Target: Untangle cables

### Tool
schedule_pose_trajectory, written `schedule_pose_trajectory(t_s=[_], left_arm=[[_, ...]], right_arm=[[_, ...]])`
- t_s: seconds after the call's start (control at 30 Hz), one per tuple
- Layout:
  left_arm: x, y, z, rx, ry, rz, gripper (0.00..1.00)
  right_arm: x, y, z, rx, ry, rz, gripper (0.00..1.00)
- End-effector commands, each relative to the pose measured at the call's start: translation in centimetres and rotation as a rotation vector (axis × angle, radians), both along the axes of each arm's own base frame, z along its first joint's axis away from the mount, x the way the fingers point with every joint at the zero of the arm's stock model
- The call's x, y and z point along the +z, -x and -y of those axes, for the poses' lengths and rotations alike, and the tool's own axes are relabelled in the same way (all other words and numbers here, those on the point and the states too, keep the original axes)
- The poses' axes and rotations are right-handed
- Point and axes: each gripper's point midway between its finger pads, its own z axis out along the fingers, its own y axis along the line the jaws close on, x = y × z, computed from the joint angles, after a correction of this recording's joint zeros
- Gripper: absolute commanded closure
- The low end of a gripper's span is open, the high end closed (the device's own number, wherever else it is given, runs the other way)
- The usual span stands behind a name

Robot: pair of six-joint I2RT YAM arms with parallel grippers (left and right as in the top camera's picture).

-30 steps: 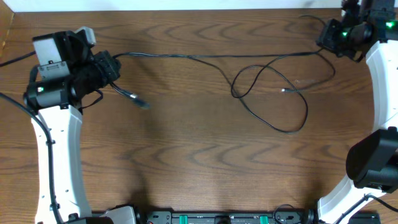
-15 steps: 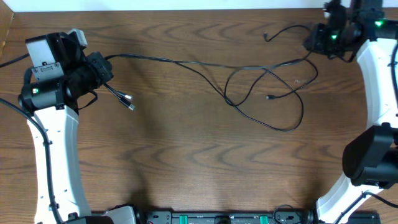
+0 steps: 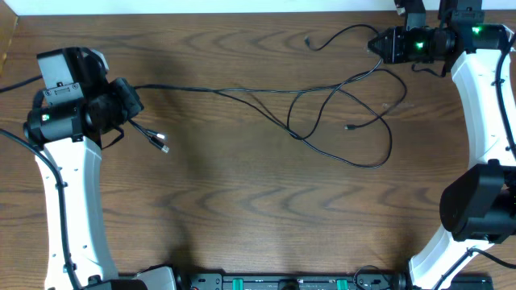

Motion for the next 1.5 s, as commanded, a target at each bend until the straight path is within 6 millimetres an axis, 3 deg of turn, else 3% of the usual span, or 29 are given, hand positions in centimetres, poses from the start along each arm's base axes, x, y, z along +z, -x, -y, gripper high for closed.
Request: schedule_pose_trajectory(t_s=[0.0, 0.1, 0.23, 0.33, 0.43, 0.6, 0.87, 1.0, 1.07, 1.17, 1.3, 1.47], left_arm=[[-0.5, 0.8, -0.6, 0.014, -0.023, -0.042, 0.76], [-0.8, 1.4, -0.5, 0.014, -0.016, -0.069, 0.51], [-0.9, 1.6, -0.4, 0.013, -0.014, -0.078, 0.36], [-0.9, 1.5, -0.2, 0.002, -0.007, -0.073, 0.34], [-0.5, 1.1, 1.3, -0.106, 0.026, -0.038, 0.34], [0.6, 0.3, 3.7, -0.229, 0.109, 0.04, 0.34], [4.0, -1.5, 8.6, -0.45, 0.242, 0.226, 0.28], [4.4, -1.8, 11.1, -0.523, 0.25, 0.246, 0.25], [4.4, -2.2, 13.7, -0.598, 0.259, 0.258, 0.2], [4.0, -2.7, 15.6, -0.651, 0.263, 0.263, 0.14], [3.3, -3.4, 16.7, -0.686, 0.29, 0.264, 0.11], [3.8, -3.8, 18.5, -0.799, 0.385, 0.321, 0.06]], right_arm=[[0.0, 0.3, -1.1, -0.017, -0.056, -0.051, 0.92], [-0.2, 0.9, -2.6, 0.013, -0.051, -0.069, 0.99], [-0.1, 1.2, -4.5, 0.053, -0.05, -0.062, 0.99], [0.1, 1.3, -5.7, 0.08, -0.054, -0.048, 0.99], [0.8, 1.3, -7.2, 0.124, -0.084, -0.02, 0.99], [3.4, 2.3, -10.8, 0.273, -0.213, 0.052, 0.99], [5.1, 5.6, -16.9, 0.46, -0.301, 0.062, 0.99], [5.1, 6.9, -18.9, 0.507, -0.305, 0.053, 0.99], [5.1, 7.8, -20.3, 0.54, -0.307, 0.047, 0.99], [5.1, 8.6, -21.5, 0.568, -0.308, 0.043, 0.99], [5.0, 9.2, -22.2, 0.587, -0.309, 0.037, 0.99], [4.9, 10.0, -22.9, 0.606, -0.31, 0.022, 0.99]])
